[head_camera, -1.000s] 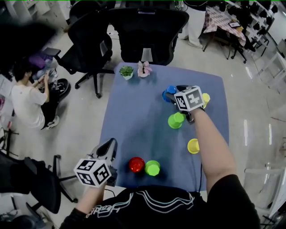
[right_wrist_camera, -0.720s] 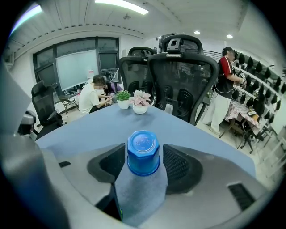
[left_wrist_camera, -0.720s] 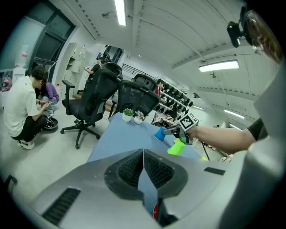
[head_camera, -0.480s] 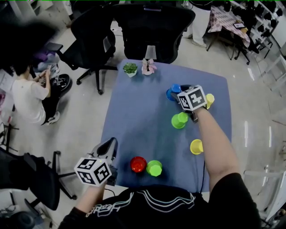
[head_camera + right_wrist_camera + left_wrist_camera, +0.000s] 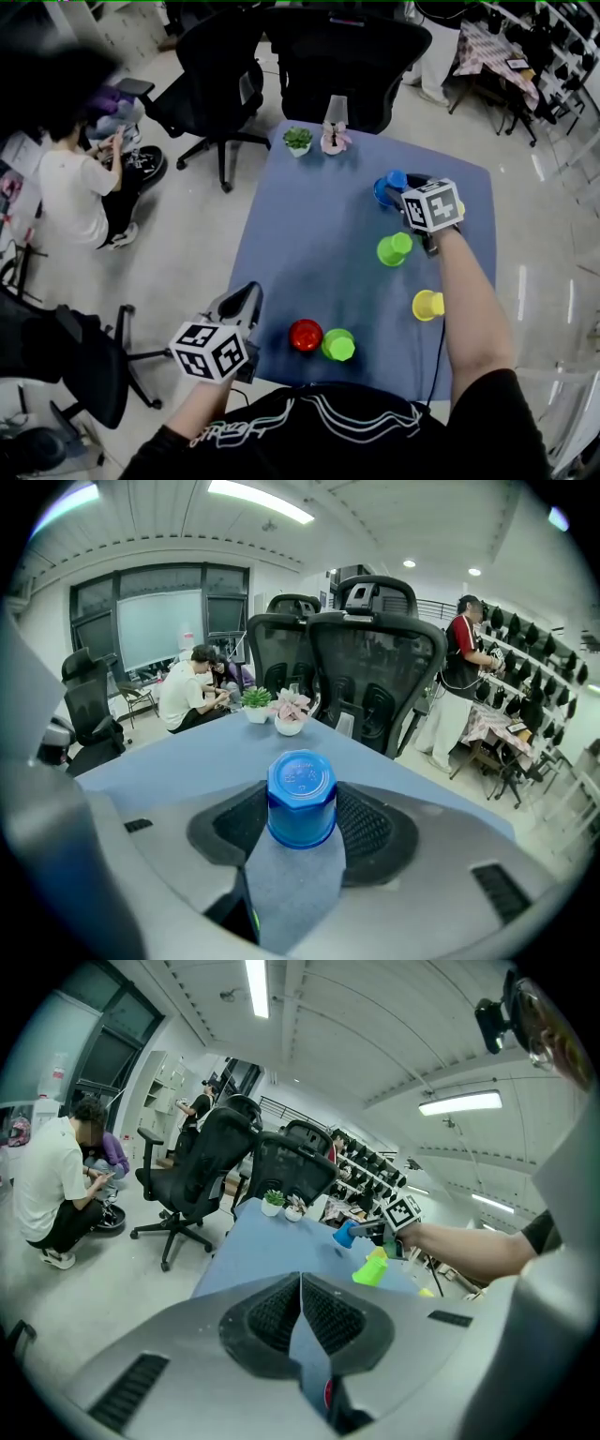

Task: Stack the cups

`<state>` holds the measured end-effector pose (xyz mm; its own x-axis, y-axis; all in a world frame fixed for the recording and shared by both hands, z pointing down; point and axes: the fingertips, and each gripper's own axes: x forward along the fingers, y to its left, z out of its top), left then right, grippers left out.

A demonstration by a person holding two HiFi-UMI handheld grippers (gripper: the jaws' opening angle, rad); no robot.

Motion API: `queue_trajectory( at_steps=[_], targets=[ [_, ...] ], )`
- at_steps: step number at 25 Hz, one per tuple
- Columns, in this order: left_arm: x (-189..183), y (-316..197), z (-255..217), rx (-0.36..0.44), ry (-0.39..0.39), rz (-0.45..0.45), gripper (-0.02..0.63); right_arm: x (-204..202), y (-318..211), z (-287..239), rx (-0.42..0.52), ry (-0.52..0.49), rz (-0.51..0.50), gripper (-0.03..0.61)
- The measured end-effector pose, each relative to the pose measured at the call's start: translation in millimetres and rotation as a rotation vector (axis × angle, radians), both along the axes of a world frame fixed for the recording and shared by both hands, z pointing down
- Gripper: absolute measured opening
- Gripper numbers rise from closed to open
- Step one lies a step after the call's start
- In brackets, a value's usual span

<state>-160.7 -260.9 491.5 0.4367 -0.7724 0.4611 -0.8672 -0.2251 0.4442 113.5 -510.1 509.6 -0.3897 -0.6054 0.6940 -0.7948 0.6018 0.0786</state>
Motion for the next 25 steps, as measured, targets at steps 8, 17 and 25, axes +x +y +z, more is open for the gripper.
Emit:
queue_trajectory(
  at_steps=[8, 17, 25],
  targets=[
    [-9.3, 28.7, -16.4, 0.010, 0.015, 0.012, 0.028, -4.0, 28.6, -49.7, 0.078, 0.023, 0.011, 0.242],
    [-14.8, 71.3, -43.5, 0.046, 0.029, 0.053, 0.028, -27.2, 91.6, -113.0, 0.181, 0.007, 0.008, 0.241],
    [-15.0, 108.7, -61.4, 0.078, 0.038, 0.088, 0.029, -37.6, 161.0, -139.4, 0.208, -0.019, 0.007, 0.241]
  ],
)
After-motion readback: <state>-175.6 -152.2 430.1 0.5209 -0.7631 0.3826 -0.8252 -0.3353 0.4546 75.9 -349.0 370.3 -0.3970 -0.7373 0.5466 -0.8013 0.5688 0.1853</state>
